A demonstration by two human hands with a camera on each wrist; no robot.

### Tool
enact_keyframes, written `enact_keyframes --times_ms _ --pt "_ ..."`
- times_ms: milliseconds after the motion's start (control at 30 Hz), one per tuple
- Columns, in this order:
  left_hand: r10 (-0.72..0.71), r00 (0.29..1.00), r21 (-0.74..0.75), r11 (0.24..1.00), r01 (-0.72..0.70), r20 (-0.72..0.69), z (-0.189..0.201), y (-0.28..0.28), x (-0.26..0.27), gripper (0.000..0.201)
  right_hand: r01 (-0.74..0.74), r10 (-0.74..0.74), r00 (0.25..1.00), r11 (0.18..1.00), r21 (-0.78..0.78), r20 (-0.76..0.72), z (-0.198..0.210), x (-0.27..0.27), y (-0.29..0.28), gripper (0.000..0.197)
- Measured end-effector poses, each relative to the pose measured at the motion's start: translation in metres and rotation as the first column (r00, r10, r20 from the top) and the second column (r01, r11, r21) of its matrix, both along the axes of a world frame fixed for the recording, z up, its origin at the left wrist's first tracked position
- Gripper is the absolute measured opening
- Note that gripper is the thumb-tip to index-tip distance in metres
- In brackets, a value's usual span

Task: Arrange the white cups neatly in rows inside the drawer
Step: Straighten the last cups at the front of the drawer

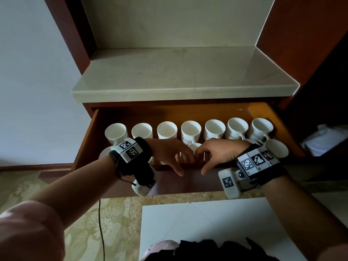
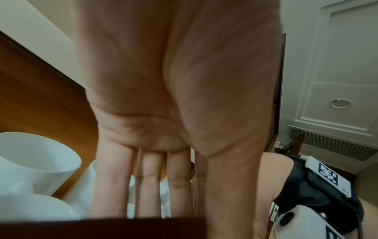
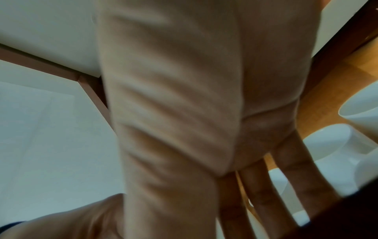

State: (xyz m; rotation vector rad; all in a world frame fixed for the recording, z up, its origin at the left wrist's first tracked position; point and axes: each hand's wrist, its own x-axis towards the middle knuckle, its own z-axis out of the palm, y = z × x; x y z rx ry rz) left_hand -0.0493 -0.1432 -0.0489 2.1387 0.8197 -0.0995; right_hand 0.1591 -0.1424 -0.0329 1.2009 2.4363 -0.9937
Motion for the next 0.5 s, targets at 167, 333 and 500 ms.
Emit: enact_keyframes --times_ms 167,333,500 --pt "-0.021 0.999 -0.007 1.0 0.022 0.026 -0.004 0.007 -0.002 0.049 -0.003 0.003 1.0 1.0 0.002 -0.025 -0.001 -0.001 0.004 0.029" --pt "-0.022 0.999 0.027 0.999 0.021 0.031 -0.007 0.015 -0.002 0.048 0.016 -0.016 0.999 1.0 0.007 -0.052 0.0 0.0 0.01 0.033" --pt "0.007 1.0 0.042 0.999 -0.008 0.026 -0.005 0.021 -0.006 0.046 0.026 -0.026 0.998 1.0 -0.003 -0.06 0.0 -0.001 0.016 0.024"
